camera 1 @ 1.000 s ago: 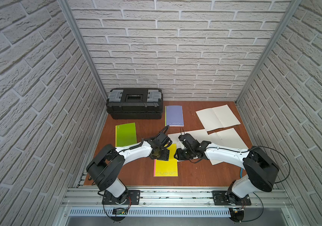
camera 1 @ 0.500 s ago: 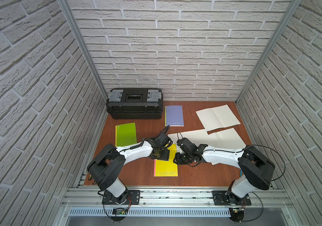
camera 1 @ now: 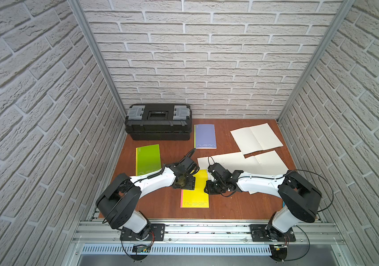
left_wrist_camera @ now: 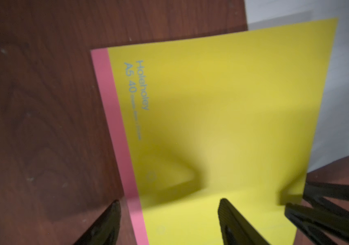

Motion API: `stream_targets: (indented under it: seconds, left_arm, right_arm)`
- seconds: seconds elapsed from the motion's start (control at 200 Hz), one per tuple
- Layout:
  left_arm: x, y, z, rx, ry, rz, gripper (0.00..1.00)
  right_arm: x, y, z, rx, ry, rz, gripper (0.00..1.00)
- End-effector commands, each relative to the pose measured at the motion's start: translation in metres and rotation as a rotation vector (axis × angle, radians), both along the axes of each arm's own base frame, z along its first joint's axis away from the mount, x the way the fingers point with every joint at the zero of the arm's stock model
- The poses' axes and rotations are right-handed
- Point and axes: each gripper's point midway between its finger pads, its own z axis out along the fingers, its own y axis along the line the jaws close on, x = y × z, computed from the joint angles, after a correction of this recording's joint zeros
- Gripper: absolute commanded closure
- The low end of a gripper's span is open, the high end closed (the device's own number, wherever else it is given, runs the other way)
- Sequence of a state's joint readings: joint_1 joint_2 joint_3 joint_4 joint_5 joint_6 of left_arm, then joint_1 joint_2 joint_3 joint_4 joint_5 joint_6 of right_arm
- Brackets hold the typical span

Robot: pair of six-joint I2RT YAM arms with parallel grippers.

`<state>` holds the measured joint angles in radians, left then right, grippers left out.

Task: Close the notebook
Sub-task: Move the notebook to the center of the board.

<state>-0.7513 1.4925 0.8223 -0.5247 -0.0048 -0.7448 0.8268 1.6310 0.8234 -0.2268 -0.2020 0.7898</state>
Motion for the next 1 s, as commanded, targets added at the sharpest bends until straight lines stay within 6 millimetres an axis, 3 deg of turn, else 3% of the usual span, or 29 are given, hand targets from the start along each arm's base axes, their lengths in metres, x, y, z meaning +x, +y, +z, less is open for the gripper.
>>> stream_targets:
  seconds: [0.0, 0.24, 0.715, 0.995]
  left_arm:
    - [-0.005, 0.02, 0.003, 0.046, -0.002, 0.031, 0.27]
    - [-0.013, 0.03, -0.001, 0.046, 0.01, 0.051, 0.26]
    - [-0.017, 0.026, -0.013, 0.027, 0.037, 0.048, 0.29]
    - [-0.02, 0.028, -0.02, 0.028, 0.051, 0.051, 0.33]
  right_arm:
    - [-0.002, 0.002, -0.006, -0.003, 0.001, 0.002, 0.73]
    - [-0.006, 0.0, -0.008, -0.013, 0.007, 0.005, 0.74]
    - [-0.013, -0.005, -0.008, -0.042, 0.012, 0.01, 0.74]
    - [-0.013, 0.012, -0.007, -0.03, 0.015, 0.043, 0.76]
